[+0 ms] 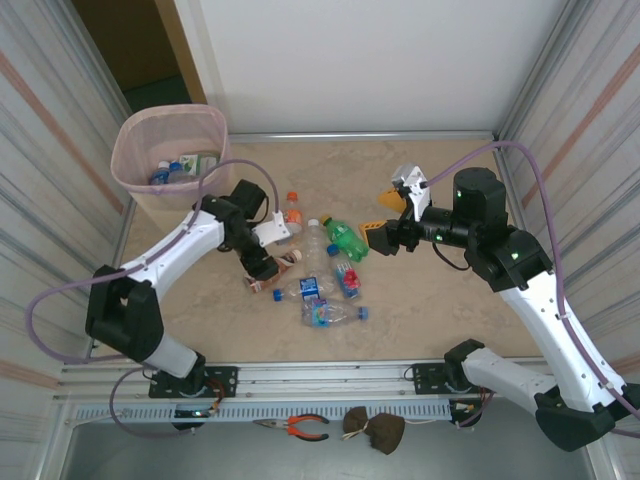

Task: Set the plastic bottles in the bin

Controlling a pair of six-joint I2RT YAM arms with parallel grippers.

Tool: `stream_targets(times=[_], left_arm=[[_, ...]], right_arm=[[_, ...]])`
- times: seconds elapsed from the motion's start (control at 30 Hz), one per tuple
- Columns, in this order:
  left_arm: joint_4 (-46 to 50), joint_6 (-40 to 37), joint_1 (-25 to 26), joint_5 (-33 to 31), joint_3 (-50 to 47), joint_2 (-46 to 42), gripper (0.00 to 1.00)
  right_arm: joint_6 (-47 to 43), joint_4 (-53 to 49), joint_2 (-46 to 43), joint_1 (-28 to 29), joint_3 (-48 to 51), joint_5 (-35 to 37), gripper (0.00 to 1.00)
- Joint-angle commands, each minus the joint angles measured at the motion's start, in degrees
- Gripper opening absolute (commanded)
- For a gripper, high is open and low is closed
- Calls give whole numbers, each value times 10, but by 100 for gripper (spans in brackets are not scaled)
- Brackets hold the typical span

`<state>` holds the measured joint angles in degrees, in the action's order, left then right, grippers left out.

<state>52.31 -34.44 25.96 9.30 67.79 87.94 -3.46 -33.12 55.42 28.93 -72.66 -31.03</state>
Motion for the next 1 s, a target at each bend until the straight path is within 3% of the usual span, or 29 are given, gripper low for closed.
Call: stream_targets(times=[0.0,0.57,0.97], left_arm=[[-19,12,-5,-23,-6,36,78],[-5,34,7,-12,9,175,77],[1,32,6,-7,12,181,59]], right_arm=[[-8,-5,-8,2,-8,4,78],[-11,-11,-19,2,-3,11,78],[-9,-13,-30,2,2,15,78]])
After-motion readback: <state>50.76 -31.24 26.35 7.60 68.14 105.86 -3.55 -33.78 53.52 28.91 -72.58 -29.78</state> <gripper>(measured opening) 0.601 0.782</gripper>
